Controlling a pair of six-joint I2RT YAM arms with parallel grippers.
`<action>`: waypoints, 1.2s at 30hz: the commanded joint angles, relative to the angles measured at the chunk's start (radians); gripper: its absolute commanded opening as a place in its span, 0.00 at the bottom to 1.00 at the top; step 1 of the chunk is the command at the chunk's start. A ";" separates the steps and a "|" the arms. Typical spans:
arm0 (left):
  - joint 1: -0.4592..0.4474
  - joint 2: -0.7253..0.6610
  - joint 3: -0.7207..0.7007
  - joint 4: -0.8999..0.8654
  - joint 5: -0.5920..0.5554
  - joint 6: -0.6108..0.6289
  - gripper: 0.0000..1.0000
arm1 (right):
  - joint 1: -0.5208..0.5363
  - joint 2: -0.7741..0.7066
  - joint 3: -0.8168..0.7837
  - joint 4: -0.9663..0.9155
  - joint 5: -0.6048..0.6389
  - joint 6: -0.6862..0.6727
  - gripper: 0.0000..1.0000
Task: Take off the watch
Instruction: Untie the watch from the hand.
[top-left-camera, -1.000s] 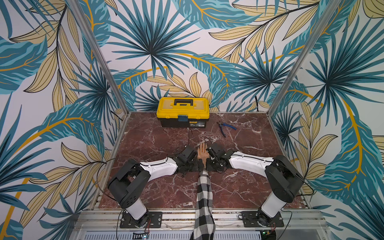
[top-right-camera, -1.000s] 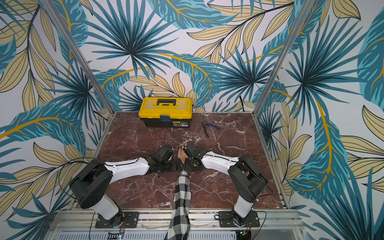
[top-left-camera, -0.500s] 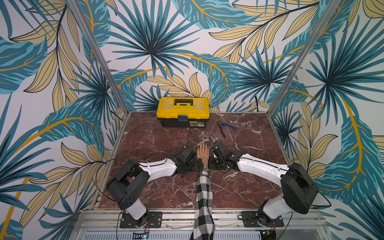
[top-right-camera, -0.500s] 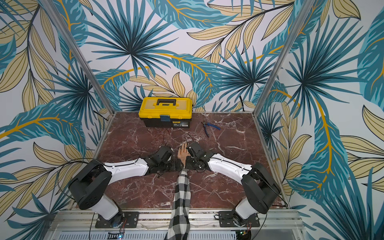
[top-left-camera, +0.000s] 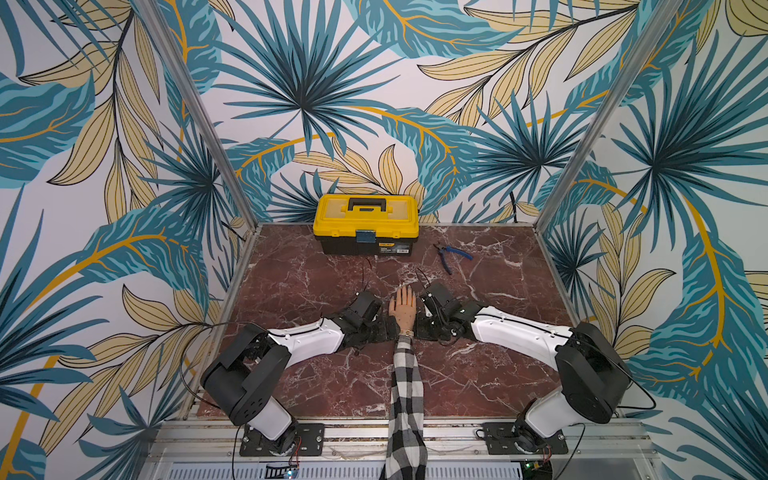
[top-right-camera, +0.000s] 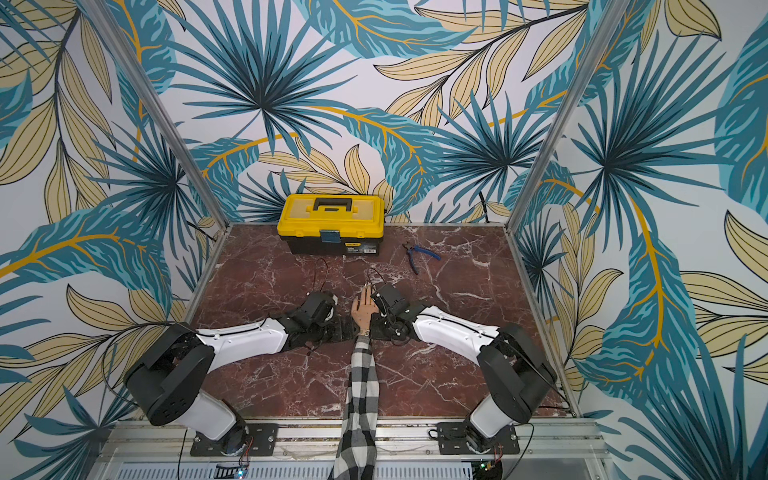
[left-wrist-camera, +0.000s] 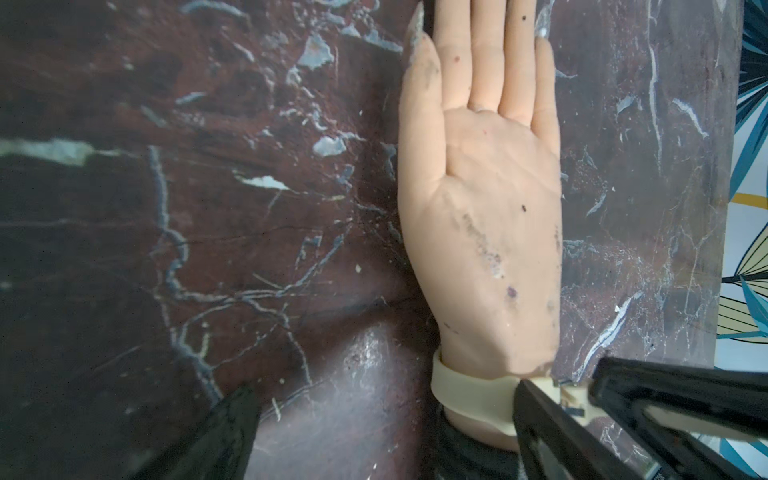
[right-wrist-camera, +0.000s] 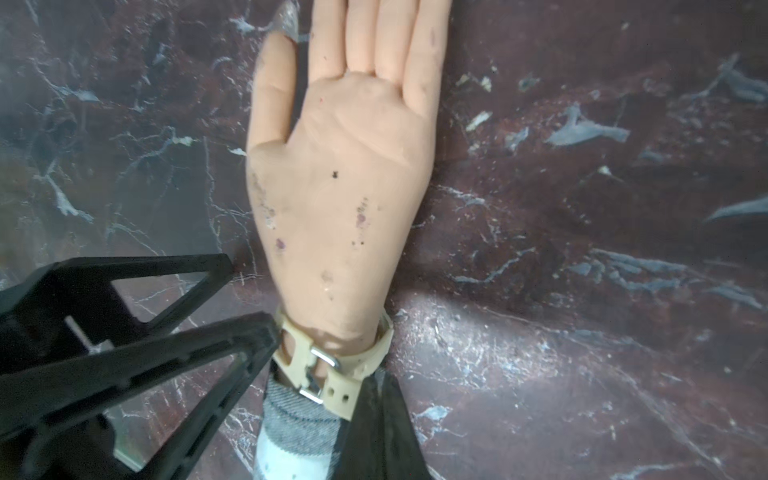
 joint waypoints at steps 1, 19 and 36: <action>0.022 0.089 -0.061 -0.188 -0.067 0.003 0.97 | -0.002 0.083 0.000 -0.067 -0.014 -0.012 0.00; 0.001 0.022 -0.040 -0.181 -0.052 0.006 1.00 | -0.004 -0.053 -0.022 0.017 -0.031 0.034 0.00; -0.025 0.044 -0.001 -0.181 -0.040 0.009 1.00 | -0.005 -0.045 -0.037 0.094 -0.073 0.078 0.30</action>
